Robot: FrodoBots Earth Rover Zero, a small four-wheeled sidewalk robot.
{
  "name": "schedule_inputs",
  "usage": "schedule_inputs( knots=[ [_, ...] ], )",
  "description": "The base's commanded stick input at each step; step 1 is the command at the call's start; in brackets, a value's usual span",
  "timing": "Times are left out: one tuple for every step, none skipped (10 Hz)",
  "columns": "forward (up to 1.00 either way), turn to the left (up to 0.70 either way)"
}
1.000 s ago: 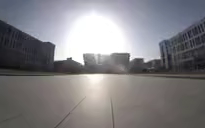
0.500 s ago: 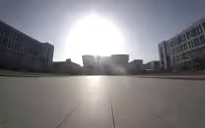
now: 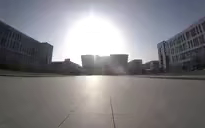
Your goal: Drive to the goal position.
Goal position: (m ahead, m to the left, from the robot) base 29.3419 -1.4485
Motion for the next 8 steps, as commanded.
schedule_inputs(
  knots=[
    [1.0, 0.03],
    [1.0, 0.03],
    [1.0, 0.03],
    [1.0, 0.03],
    [1.0, 0.03],
    [1.0, 0.03],
    [1.0, 0.03],
    [1.0, 0.03]
  ],
)
